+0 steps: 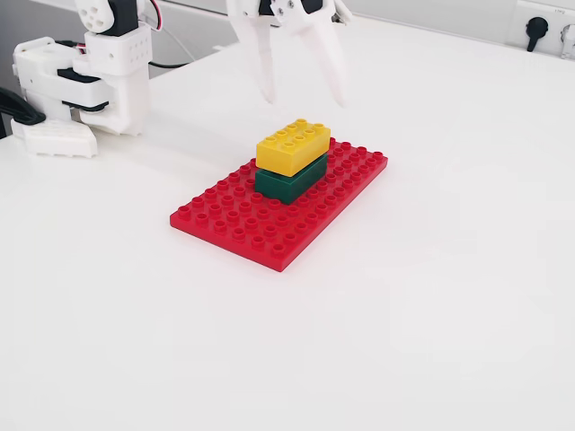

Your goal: Put yellow lego brick onto the green one

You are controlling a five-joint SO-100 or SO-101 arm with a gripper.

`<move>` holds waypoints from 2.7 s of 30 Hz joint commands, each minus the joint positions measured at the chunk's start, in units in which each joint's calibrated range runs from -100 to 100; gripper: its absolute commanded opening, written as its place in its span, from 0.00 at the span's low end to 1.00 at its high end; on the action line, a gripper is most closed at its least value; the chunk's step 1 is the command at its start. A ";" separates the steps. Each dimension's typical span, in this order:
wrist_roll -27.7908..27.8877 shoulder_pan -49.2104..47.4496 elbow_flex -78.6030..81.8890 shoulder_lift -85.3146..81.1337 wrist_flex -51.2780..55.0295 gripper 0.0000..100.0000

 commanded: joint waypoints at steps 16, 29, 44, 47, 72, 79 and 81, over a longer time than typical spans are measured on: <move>0.29 0.56 23.70 -46.19 -2.70 0.03; 5.50 2.84 61.56 -80.12 -5.21 0.01; 5.87 11.69 63.73 -78.28 -6.07 0.01; 5.92 11.98 63.73 -78.28 -6.07 0.01; 5.92 11.98 63.73 -78.28 -5.99 0.01; 5.92 11.98 63.73 -78.28 -5.99 0.01; 5.92 11.98 63.73 -78.28 -5.99 0.01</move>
